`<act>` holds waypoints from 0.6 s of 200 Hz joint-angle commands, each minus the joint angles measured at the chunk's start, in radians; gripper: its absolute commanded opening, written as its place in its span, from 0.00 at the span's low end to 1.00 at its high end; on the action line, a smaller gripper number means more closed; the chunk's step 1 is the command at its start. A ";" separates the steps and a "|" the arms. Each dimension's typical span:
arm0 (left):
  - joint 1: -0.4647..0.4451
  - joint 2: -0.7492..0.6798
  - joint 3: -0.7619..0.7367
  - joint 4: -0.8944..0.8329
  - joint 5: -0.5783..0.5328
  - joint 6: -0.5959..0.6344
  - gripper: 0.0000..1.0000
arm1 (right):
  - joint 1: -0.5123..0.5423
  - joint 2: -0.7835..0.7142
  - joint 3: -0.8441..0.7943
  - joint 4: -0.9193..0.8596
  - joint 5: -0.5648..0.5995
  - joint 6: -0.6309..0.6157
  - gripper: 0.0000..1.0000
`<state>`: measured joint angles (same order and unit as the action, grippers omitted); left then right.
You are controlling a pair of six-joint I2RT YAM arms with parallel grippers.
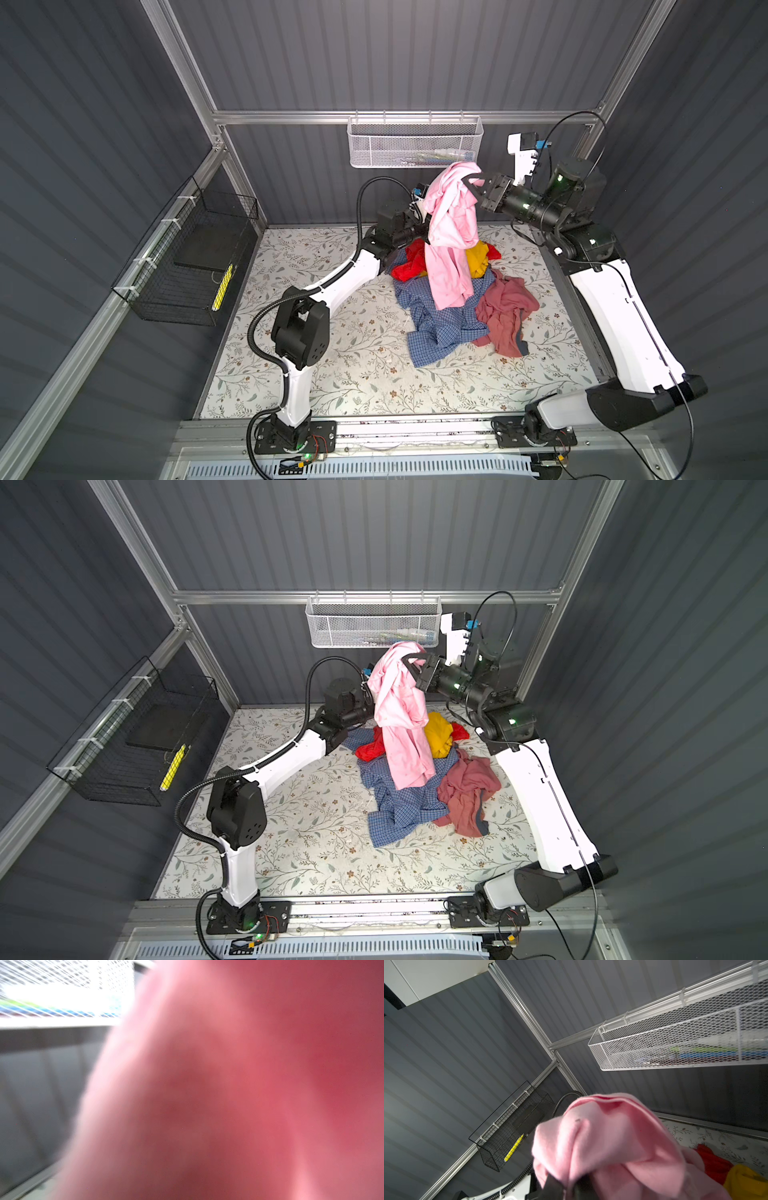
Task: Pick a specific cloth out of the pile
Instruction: 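Grasp the hanging pink shirt with the left gripper below the right gripper, then carry the pink shirt away with the left gripper while the right releases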
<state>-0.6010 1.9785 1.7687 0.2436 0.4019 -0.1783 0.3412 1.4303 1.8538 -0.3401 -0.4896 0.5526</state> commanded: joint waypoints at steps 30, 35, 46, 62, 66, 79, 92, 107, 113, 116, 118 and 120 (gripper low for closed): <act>0.151 -0.187 0.097 -0.155 -0.116 0.081 0.00 | 0.008 0.008 -0.034 0.034 -0.017 -0.042 0.64; 0.153 -0.197 0.104 -0.182 -0.134 0.105 0.00 | 0.011 0.013 -0.035 0.025 -0.016 -0.048 0.80; 0.159 -0.221 0.119 -0.239 -0.169 0.152 0.00 | 0.020 0.025 -0.040 0.007 -0.019 -0.067 0.99; 0.185 -0.255 0.116 -0.289 -0.221 0.184 0.00 | 0.031 0.044 -0.048 -0.042 0.012 -0.091 0.99; 0.195 -0.263 0.110 -0.298 -0.233 0.189 0.00 | 0.034 0.048 -0.050 -0.073 0.028 -0.097 0.99; 0.232 -0.292 0.087 -0.318 -0.262 0.203 0.00 | 0.036 0.050 -0.073 -0.121 0.073 -0.123 0.99; 0.281 -0.317 0.064 -0.342 -0.279 0.207 0.00 | 0.036 0.037 -0.116 -0.143 0.121 -0.142 0.99; 0.347 -0.348 0.028 -0.356 -0.298 0.191 0.00 | 0.035 0.010 -0.177 -0.145 0.193 -0.158 0.99; 0.375 -0.363 0.014 -0.356 -0.298 0.186 0.00 | 0.035 0.002 -0.199 -0.145 0.206 -0.165 0.99; 0.389 -0.369 0.007 -0.357 -0.300 0.183 0.00 | 0.035 -0.001 -0.207 -0.147 0.210 -0.168 0.99; 0.396 -0.374 0.005 -0.356 -0.300 0.181 0.00 | 0.035 -0.004 -0.213 -0.149 0.213 -0.171 0.99; 0.406 -0.377 0.001 -0.357 -0.301 0.180 0.00 | 0.035 -0.006 -0.219 -0.150 0.214 -0.173 0.99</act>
<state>-0.2966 1.6497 1.8191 -0.0689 0.1589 -0.0063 0.3756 1.4628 1.6928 -0.4454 -0.3748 0.4339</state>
